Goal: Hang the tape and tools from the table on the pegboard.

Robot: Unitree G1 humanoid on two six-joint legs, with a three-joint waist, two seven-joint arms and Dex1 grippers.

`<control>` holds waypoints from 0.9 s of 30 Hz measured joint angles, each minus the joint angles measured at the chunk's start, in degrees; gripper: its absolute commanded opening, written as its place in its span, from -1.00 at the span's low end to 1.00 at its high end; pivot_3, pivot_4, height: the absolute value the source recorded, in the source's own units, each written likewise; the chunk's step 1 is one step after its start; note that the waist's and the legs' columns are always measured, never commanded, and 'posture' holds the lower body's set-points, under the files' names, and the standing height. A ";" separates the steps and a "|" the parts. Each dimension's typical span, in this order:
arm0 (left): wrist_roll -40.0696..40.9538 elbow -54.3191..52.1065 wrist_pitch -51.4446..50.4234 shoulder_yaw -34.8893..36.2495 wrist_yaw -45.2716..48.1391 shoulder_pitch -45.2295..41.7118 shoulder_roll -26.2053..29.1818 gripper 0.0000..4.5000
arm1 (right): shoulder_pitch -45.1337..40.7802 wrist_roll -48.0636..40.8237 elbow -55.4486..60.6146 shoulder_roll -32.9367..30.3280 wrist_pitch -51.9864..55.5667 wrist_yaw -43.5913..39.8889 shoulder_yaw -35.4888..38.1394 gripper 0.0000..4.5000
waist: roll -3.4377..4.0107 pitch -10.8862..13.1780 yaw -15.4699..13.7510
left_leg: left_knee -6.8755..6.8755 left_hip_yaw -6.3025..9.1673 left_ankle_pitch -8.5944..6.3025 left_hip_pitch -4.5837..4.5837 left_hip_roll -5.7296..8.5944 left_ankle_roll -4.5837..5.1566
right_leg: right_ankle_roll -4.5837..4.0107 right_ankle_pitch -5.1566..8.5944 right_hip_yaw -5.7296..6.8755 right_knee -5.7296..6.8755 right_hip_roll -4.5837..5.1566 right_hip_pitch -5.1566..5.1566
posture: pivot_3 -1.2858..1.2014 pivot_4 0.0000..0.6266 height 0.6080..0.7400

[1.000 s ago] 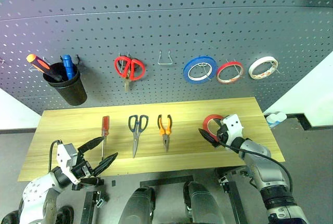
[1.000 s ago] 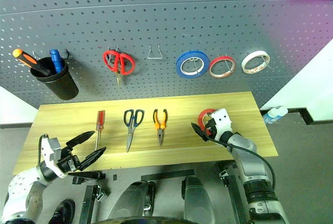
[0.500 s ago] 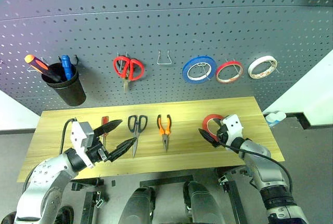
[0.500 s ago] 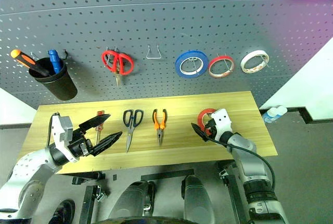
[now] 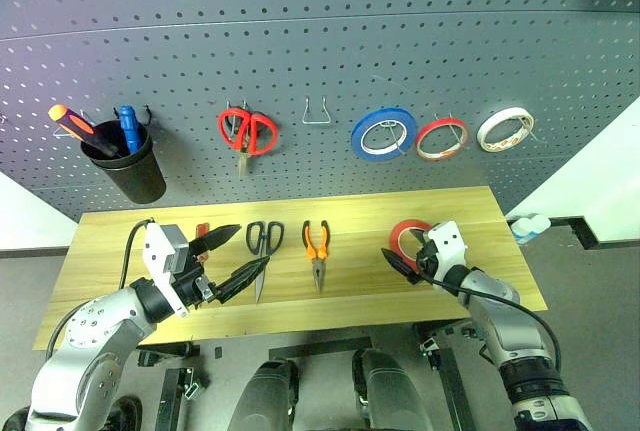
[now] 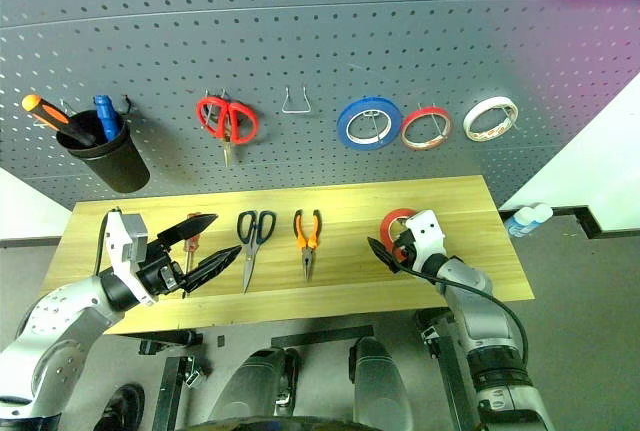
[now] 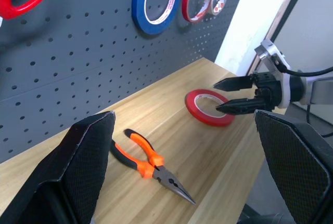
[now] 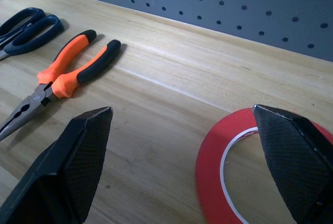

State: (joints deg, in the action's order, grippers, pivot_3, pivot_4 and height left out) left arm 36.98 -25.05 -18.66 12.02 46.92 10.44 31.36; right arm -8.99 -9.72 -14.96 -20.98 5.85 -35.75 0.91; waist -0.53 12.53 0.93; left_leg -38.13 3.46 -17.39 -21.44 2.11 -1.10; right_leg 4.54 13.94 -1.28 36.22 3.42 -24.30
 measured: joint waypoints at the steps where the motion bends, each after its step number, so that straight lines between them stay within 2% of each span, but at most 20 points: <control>1: -0.03 -0.23 -0.13 -0.03 -0.42 0.00 0.00 0.99 | 0.00 0.00 0.00 0.01 0.00 0.00 -0.01 1.00 | 0.00 0.00 -0.01 | 0.00 0.00 0.00 0.00 0.00 0.00 | 0.00 0.00 0.00 0.00 0.00 0.00 | 0.04 -0.32 0.96; 6: 0.12 -2.48 -1.92 -0.02 -1.96 -0.72 0.17 0.99 | -0.01 0.28 0.00 -0.13 0.11 -0.05 -0.41 1.00 | 0.00 0.00 -0.06 | 0.00 0.00 0.00 -0.01 0.00 0.00 | 0.00 0.00 0.00 -0.01 0.00 0.00 | 0.04 -0.33 0.96; 15: 1.29 -3.33 -4.52 0.00 -3.37 -2.23 0.45 0.99 | -1.70 7.28 -0.63 -5.09 8.35 0.55 -4.64 1.00 | -0.01 0.01 -0.02 | 0.00 0.00 0.00 -0.02 0.01 0.00 | 0.00 0.00 0.00 -0.03 -0.01 0.00 | 0.04 -0.30 0.96; 27: 1.30 -4.43 -4.35 0.20 -2.96 1.22 -0.18 0.99 | -6.85 9.69 -9.51 -3.80 7.46 0.91 -6.37 1.00 | -0.12 0.74 -0.19 | 0.00 0.00 -0.01 -0.05 0.01 0.02 | -0.11 0.06 0.00 -0.08 0.02 0.00 | 0.06 -0.19 0.96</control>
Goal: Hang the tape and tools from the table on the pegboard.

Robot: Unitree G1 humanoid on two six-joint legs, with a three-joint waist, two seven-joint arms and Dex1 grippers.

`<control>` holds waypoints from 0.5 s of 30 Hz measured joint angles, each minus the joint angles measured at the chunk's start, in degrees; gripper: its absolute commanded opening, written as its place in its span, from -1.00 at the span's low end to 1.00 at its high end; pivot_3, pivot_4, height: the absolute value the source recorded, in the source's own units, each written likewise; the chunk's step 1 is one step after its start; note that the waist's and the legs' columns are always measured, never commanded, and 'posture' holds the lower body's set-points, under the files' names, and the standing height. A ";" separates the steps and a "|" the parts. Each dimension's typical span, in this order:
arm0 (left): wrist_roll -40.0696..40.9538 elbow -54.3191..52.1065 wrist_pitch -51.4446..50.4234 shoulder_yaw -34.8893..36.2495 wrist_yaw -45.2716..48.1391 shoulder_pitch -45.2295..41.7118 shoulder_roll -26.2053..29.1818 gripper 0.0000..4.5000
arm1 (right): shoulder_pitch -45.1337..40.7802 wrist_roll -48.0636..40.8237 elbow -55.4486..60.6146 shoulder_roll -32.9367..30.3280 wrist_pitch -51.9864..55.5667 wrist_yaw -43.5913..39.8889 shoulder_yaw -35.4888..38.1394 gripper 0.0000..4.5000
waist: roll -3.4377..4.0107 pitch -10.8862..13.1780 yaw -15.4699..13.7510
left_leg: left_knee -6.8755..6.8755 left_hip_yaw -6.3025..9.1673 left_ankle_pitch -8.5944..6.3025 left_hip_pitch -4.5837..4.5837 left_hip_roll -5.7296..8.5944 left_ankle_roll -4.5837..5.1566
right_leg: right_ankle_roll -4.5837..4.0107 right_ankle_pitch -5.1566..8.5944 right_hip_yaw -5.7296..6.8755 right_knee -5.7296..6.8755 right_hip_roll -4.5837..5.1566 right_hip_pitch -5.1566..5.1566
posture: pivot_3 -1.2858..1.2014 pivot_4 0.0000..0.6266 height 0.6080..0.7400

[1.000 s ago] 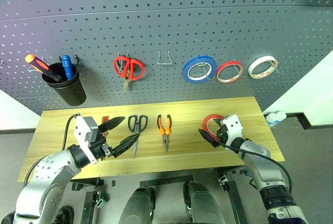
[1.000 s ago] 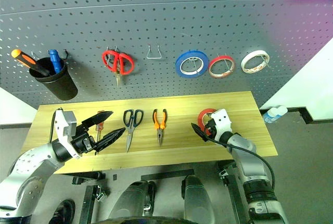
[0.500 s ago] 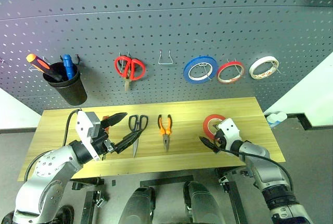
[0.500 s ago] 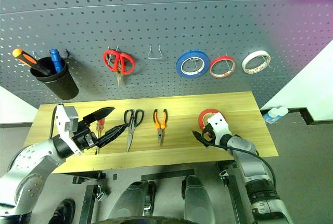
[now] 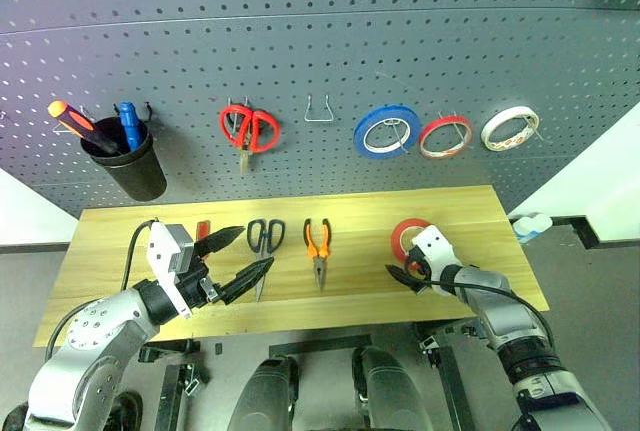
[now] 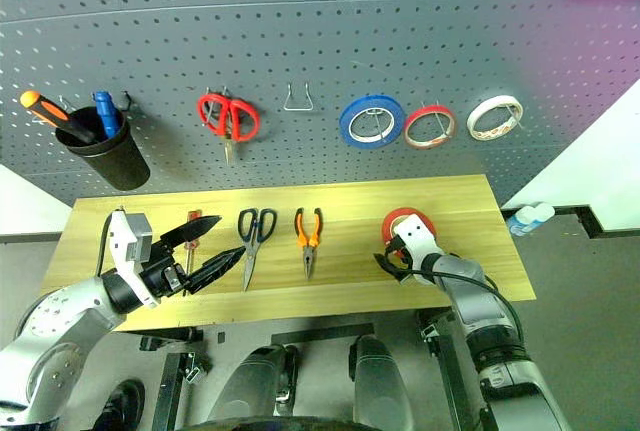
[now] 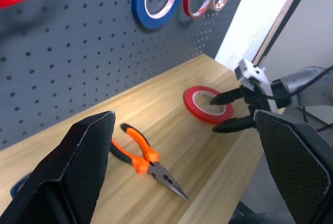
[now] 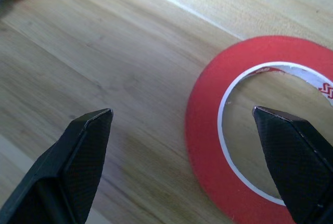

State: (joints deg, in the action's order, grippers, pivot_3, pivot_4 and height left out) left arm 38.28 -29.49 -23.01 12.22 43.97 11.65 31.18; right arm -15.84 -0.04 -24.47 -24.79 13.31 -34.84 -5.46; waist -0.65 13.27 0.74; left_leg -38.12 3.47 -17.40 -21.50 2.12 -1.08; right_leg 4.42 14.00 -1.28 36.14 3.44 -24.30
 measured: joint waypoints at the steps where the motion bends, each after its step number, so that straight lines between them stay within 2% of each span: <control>1: 0.00 -0.07 0.05 0.11 -0.23 -0.01 -0.19 0.99 | -0.56 0.35 -1.00 -0.03 -0.09 -0.01 -0.04 1.00 | -0.01 0.11 0.00 | 0.00 0.00 0.00 0.00 0.00 0.00 | -0.01 0.01 0.00 0.00 0.00 0.00 | 0.06 -0.18 0.96; 6: 0.10 -1.81 -0.13 0.26 -1.18 0.38 -0.34 0.99 | -2.39 1.24 -5.17 -0.31 -0.20 -0.01 -0.02 1.00 | -0.05 0.58 0.01 | 0.00 0.01 0.00 -0.02 0.00 0.00 | -0.01 0.01 0.00 -0.01 0.00 -0.01 | 0.07 -0.17 0.96; 15: 1.23 -2.90 -0.66 0.32 -2.42 0.31 0.14 0.99 | -2.59 2.04 -5.45 -0.63 -0.64 -0.60 -0.04 1.00 | -0.10 0.79 0.00 | 0.01 0.01 -0.01 -0.02 -0.01 0.02 | -0.03 0.02 -0.01 -0.02 0.01 0.00 | 0.07 -0.15 0.96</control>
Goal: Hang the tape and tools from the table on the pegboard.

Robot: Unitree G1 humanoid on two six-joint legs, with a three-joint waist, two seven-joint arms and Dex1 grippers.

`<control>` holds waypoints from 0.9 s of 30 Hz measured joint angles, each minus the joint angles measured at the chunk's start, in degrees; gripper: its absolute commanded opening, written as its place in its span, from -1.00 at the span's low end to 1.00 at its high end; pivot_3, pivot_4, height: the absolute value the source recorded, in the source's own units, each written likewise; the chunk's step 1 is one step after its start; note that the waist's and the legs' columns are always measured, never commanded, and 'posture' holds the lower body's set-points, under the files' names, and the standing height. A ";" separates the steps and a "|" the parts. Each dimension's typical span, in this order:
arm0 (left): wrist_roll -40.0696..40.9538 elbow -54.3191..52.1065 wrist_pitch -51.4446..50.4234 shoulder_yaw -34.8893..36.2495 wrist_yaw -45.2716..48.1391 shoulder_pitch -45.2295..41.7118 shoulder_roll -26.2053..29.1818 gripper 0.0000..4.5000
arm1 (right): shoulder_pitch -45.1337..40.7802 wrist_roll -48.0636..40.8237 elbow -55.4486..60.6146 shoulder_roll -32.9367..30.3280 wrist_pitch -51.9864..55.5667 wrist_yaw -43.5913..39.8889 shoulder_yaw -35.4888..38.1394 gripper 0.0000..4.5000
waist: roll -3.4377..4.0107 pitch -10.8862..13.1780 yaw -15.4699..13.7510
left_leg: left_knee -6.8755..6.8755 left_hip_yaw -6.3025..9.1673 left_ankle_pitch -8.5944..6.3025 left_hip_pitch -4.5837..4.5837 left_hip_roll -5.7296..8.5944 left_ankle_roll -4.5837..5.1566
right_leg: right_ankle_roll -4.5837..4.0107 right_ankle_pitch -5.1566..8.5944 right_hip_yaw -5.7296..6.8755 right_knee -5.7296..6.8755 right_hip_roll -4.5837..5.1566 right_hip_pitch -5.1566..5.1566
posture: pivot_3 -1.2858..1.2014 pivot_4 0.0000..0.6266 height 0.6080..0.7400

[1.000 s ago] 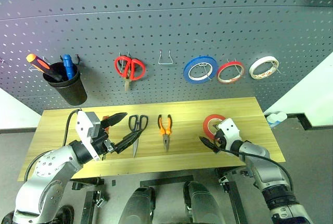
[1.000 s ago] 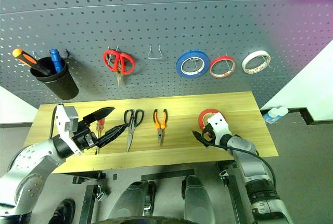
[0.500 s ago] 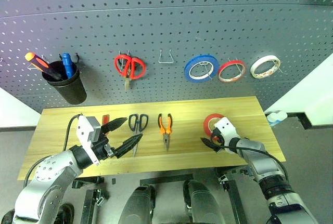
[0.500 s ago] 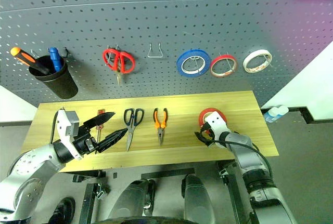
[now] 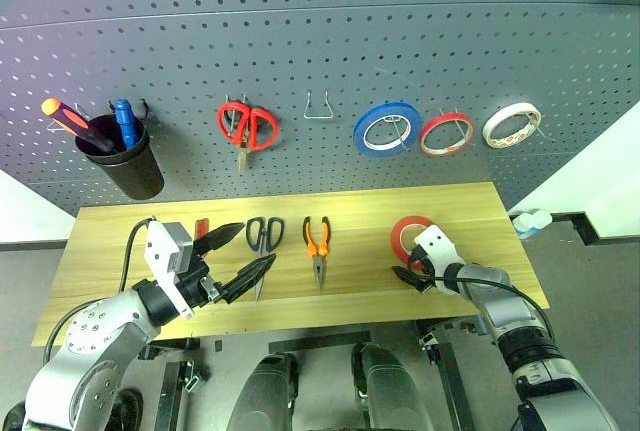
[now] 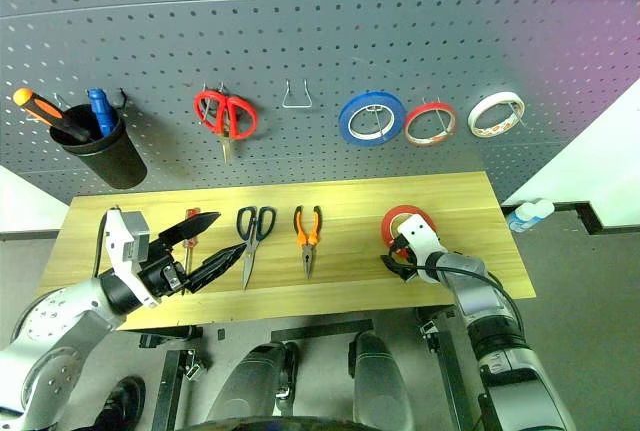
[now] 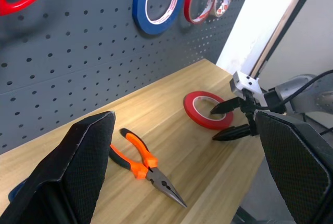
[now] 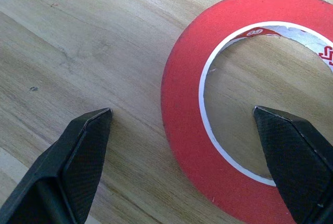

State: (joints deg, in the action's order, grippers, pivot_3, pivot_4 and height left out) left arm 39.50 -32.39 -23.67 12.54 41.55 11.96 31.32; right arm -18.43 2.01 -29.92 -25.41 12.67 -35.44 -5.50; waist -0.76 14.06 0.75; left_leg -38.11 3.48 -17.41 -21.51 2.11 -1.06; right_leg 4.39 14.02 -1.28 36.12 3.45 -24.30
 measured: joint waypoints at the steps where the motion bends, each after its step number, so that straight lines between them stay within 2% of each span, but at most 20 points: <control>1: 0.02 0.00 -0.04 0.01 0.00 -0.05 0.05 1.00 | 0.00 -0.03 0.00 0.00 0.04 -0.23 0.00 0.84 | -0.01 0.02 0.01 | 0.00 0.00 0.00 0.00 0.00 0.00 | 0.00 0.00 0.00 0.00 0.00 0.00 | 0.07 -0.16 0.96; 3: 0.04 0.00 -0.07 0.05 0.02 -0.30 0.22 1.00 | 0.00 -0.07 0.02 0.00 0.43 -0.83 0.06 0.60 | -0.05 0.05 0.01 | 0.00 0.00 0.00 0.00 0.00 0.00 | 0.00 0.00 0.00 -0.01 0.00 0.00 | 0.07 -0.15 0.96; 11: 2.56 0.00 -0.02 0.81 3.07 1.39 1.84 1.00 | -0.04 0.03 -0.10 0.04 0.01 -0.27 0.10 -0.61 | -0.06 0.08 0.00 | 0.00 0.01 0.00 -0.01 -0.01 0.00 | -0.03 0.02 0.00 -0.03 0.02 0.00 | 0.06 -0.16 0.96; 12: 3.08 0.00 0.06 1.28 3.96 1.94 2.19 1.00 | -0.09 0.03 -0.11 0.05 -0.05 -0.22 0.10 -0.69 | -0.08 0.10 0.01 | 0.01 0.01 0.00 -0.01 -0.01 0.00 | -0.04 0.02 0.00 -0.04 0.02 0.00 | 0.06 -0.16 0.96; 18: 5.02 0.17 2.37 4.75 9.86 5.22 2.71 1.00 | -0.23 0.02 -0.65 0.03 -0.63 -0.22 0.14 -0.69 | -0.08 0.11 -0.01 | 0.01 0.01 -0.01 -0.03 -0.01 0.00 | -0.09 0.05 -0.01 -0.11 0.04 0.01 | 0.06 -0.19 0.96; 27: 3.63 2.06 8.20 4.94 14.99 8.19 1.85 1.00 | 2.21 -2.35 1.01 -0.10 -0.91 -1.65 2.17 -0.69 | -0.08 0.11 -0.19 | 0.12 0.02 -0.03 -0.08 -0.01 0.04 | -0.10 0.06 0.00 -0.25 0.05 0.00 | 0.06 -0.21 0.96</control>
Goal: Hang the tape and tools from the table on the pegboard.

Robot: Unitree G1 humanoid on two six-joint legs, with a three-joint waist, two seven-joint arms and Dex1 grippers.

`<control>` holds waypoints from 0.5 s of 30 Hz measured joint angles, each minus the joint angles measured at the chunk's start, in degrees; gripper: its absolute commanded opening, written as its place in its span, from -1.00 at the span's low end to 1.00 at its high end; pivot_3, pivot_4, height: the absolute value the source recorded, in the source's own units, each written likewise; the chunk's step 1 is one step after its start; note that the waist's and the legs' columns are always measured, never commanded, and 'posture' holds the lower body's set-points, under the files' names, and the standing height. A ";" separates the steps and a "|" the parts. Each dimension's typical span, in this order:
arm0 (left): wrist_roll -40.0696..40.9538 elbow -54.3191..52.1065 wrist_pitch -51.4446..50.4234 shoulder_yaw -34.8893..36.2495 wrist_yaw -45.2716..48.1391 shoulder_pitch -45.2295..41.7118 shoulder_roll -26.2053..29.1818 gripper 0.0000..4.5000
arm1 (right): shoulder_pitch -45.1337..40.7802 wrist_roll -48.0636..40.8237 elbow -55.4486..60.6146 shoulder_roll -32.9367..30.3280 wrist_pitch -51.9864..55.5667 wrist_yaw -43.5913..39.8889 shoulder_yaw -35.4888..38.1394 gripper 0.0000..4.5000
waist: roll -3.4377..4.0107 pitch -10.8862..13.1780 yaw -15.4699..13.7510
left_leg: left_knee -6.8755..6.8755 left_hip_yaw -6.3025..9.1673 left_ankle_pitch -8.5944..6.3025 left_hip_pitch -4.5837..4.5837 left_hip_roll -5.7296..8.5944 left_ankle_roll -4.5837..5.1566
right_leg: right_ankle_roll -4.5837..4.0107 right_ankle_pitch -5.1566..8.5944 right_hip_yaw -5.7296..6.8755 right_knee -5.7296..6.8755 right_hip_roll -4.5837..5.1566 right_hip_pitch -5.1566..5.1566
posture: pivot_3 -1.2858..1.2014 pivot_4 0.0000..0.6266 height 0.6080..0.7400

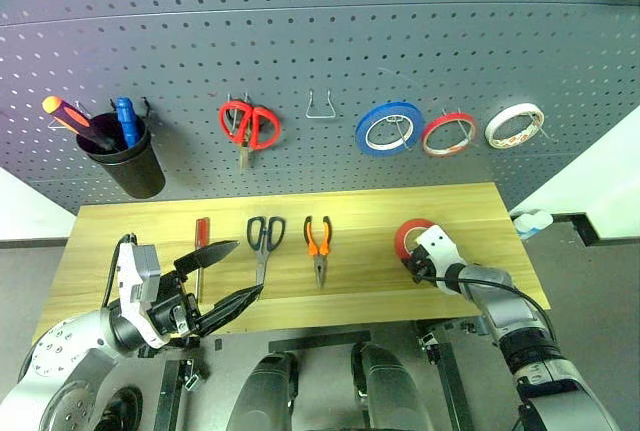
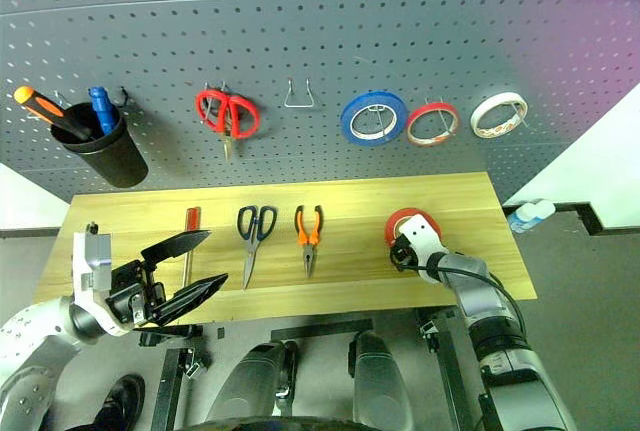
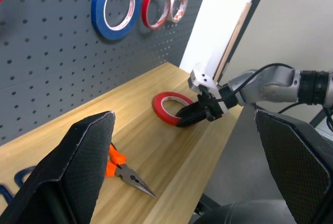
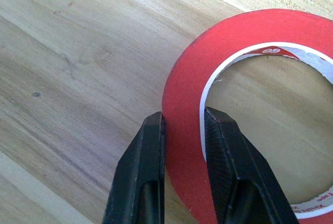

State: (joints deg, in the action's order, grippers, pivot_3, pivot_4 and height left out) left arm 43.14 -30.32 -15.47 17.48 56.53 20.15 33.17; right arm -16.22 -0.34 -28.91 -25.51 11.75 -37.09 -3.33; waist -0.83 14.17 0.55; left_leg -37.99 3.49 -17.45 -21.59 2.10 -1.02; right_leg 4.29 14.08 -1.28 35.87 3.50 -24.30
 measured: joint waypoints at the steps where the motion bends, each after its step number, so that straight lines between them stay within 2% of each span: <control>1: -0.44 0.53 0.89 -0.04 0.46 0.49 -0.25 1.00 | 1.40 -0.79 0.85 0.01 -0.55 -0.13 0.73 -0.69 | 0.00 0.00 -0.04 | 0.03 0.00 -0.02 -0.03 0.00 0.04 | 0.01 0.00 0.01 -0.07 0.00 -0.01 | 0.06 -0.21 0.96; 8: -2.72 6.11 6.02 -0.24 3.75 -0.07 -1.44 1.00 | 11.22 -9.16 7.51 3.04 -4.46 -1.70 7.04 -0.69 | 0.06 0.03 0.13 | 0.06 0.03 -0.09 -0.47 -0.02 0.14 | 0.04 -0.03 0.05 -0.44 0.02 -0.25 | 0.04 -0.21 0.96; 15: -4.01 12.58 10.45 -0.35 8.22 -0.73 -1.99 1.00 | 15.75 -16.95 14.89 9.15 -7.12 0.22 12.52 -0.69 | 0.21 0.11 0.24 | 0.06 0.02 -0.09 -0.71 -0.02 0.14 | 0.04 -0.04 0.04 -0.43 0.03 -0.50 | 0.03 -0.22 0.96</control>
State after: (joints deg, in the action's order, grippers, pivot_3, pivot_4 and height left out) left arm 39.12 -17.74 -5.02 17.13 64.75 19.43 31.18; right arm -0.47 -17.29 -14.02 -16.36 4.63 -36.87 9.19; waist -0.63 14.28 0.79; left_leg -37.93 3.52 -17.54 -22.30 2.08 -0.88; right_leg 4.33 14.05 -1.24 35.44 3.53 -24.80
